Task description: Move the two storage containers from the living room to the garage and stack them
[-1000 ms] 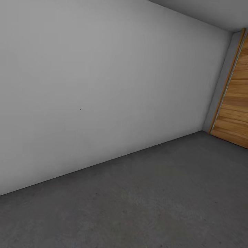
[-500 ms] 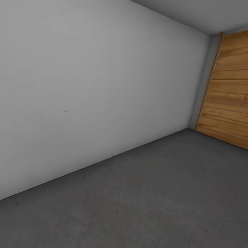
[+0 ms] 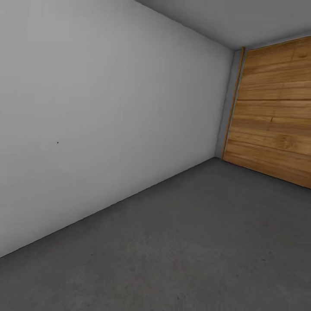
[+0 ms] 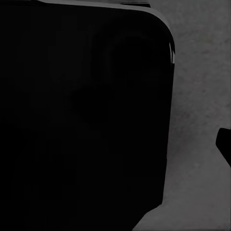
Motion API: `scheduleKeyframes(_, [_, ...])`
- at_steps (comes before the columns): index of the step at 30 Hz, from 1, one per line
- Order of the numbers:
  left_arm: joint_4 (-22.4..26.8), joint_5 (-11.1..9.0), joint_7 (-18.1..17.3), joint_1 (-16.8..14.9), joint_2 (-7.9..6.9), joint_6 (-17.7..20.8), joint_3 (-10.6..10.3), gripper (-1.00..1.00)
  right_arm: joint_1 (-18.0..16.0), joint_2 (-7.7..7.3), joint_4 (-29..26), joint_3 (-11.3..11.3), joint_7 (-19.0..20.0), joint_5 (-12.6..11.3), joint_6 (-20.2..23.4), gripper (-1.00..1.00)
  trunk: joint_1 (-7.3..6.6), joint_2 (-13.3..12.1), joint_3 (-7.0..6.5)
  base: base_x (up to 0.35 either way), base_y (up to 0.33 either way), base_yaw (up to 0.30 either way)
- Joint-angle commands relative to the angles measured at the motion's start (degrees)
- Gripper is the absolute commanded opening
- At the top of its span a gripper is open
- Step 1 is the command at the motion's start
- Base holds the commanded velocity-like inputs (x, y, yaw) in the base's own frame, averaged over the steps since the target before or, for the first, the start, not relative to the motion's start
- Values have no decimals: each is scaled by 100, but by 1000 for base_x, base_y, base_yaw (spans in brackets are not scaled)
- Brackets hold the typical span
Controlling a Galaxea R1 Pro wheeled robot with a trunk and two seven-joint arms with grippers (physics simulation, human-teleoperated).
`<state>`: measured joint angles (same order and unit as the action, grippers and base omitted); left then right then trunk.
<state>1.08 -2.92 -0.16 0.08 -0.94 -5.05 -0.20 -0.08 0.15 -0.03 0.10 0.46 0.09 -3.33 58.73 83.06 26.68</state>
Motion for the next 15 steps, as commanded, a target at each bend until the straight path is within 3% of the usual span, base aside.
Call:
scheduleKeyframes(1, [3, -31, -2, 1, -1, -14, -5, 100, -1, -1, 3, 0, 3, 0, -15, 100, 0, 2, 1, 0, 0, -290])
scheduleKeyframes(15, [6, -22, -1, 1, -18, -14, -7, 100, -1, 3, 12, 0, -8, 0, -12, 100, 0, 2, -51, 0, 0, -275])
